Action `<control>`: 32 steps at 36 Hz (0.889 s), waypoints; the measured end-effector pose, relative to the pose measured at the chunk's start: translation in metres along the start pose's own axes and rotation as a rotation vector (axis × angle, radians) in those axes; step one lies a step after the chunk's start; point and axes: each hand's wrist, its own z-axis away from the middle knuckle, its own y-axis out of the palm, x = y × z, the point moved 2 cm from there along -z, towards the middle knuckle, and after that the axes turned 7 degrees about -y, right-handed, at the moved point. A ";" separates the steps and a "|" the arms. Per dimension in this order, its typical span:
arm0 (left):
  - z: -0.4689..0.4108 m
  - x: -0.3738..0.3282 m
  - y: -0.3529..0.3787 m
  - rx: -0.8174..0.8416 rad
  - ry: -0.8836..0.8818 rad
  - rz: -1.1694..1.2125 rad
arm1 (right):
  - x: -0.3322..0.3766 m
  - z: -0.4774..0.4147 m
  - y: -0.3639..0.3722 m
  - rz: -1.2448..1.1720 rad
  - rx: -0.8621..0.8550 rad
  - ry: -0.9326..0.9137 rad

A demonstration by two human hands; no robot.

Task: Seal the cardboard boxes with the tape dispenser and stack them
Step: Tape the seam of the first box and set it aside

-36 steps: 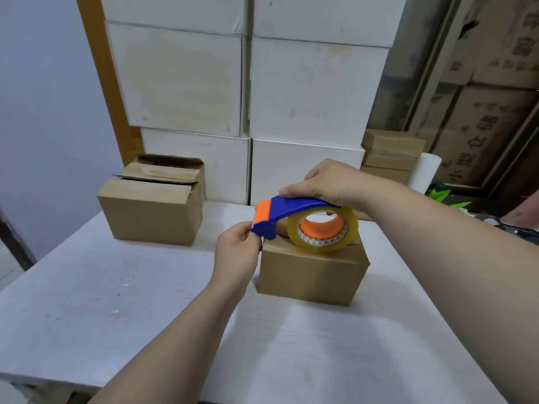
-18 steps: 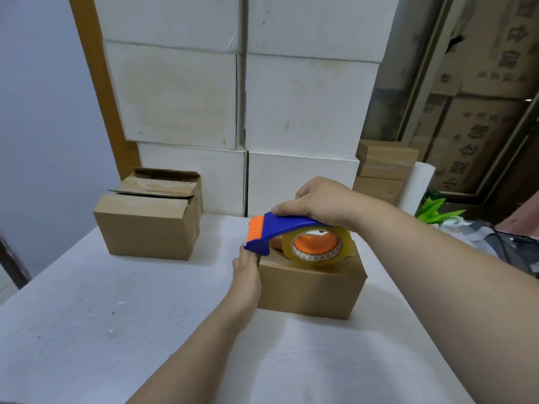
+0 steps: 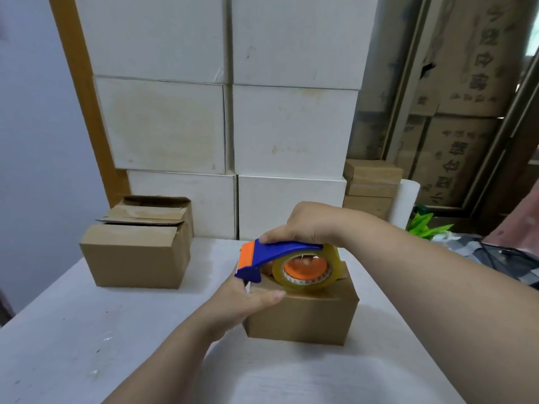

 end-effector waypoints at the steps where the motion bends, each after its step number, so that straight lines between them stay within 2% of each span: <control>1: 0.000 -0.001 0.000 -0.006 0.003 -0.007 | 0.000 0.000 -0.002 0.021 0.019 0.003; 7: -0.005 -0.004 -0.002 0.021 0.022 0.007 | 0.007 -0.002 -0.014 0.162 0.141 -0.005; 23: -0.007 -0.002 -0.005 -0.020 0.093 0.040 | 0.009 -0.003 -0.019 0.223 0.157 -0.036; 32: -0.007 -0.001 -0.005 -0.027 0.071 0.026 | 0.003 -0.002 -0.022 0.225 0.175 -0.006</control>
